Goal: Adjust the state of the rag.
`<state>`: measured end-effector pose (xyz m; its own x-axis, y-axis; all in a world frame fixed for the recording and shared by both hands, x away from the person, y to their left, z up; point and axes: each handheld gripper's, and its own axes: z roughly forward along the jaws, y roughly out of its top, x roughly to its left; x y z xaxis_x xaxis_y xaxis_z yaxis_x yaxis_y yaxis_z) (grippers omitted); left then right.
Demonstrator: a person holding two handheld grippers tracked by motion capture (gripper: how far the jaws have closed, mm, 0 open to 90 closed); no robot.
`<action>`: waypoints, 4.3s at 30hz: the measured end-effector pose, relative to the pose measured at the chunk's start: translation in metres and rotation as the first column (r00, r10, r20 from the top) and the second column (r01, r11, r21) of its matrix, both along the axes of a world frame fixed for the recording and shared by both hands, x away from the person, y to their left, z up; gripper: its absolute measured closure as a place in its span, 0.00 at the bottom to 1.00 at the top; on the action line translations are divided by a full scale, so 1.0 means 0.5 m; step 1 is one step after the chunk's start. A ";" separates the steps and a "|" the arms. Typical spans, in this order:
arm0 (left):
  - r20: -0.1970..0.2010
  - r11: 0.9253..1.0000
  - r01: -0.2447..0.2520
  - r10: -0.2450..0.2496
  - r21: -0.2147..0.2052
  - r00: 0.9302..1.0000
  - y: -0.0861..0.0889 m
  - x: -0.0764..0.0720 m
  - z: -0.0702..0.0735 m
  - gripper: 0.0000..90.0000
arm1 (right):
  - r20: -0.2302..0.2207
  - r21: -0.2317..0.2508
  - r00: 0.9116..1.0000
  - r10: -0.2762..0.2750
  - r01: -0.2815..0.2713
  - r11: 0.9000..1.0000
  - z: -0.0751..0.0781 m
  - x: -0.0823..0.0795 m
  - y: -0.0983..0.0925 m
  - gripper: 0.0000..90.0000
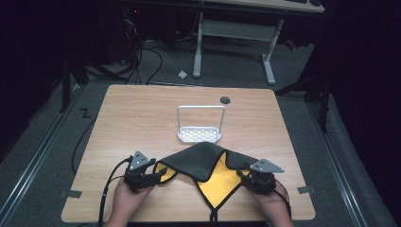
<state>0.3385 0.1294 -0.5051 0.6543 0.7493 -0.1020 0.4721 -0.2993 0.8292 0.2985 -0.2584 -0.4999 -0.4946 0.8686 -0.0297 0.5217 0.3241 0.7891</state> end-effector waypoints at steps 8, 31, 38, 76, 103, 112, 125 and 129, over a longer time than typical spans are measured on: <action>0.006 1.000 0.025 -0.025 -0.006 1.000 -0.040 0.045 -0.012 0.44 | -0.085 -0.114 0.984 0.159 -0.168 0.979 -0.039 -0.035 0.114 1.00; -0.245 0.965 0.108 -0.168 -0.240 0.955 0.017 0.004 0.008 0.92 | -0.095 -0.238 0.987 -0.129 0.104 0.966 -0.036 -0.043 -0.108 1.00; -0.240 0.962 0.108 -0.170 -0.250 0.956 -0.004 0.020 0.006 0.92 | -0.083 -0.231 0.978 -0.193 0.170 0.958 -0.038 -0.013 -0.137 1.00; -0.185 0.994 0.093 -0.080 0.061 0.979 -0.014 -0.137 -0.045 1.00 | -0.060 -0.226 0.981 -0.187 0.169 0.959 -0.043 -0.019 -0.131 1.00; -0.087 0.967 0.254 -0.253 0.000 0.964 -0.147 -0.053 0.029 0.94 | -0.057 -0.216 0.980 -0.190 0.174 0.961 -0.044 -0.021 -0.132 1.00; -0.073 1.000 0.017 -0.016 0.015 0.997 -0.048 0.182 0.034 0.94 | -0.061 -0.206 0.981 -0.184 0.168 0.964 -0.044 -0.023 -0.134 1.00; -0.076 0.993 -0.080 0.073 -0.086 0.994 -0.015 0.211 0.004 0.58 | -0.065 -0.195 0.981 -0.183 0.167 0.966 -0.044 -0.024 -0.137 1.00; -0.045 0.994 -0.024 0.019 -0.105 0.999 -0.010 0.131 0.032 0.66 | -0.065 -0.188 0.980 -0.186 0.171 0.967 -0.044 -0.024 -0.138 0.97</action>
<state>0.4040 0.1243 -0.4891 0.6315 0.7465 -0.2095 0.5141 -0.2009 0.8339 0.2865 -0.3274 -0.5219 -0.3390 0.9270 -0.1604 0.6443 0.3530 0.6784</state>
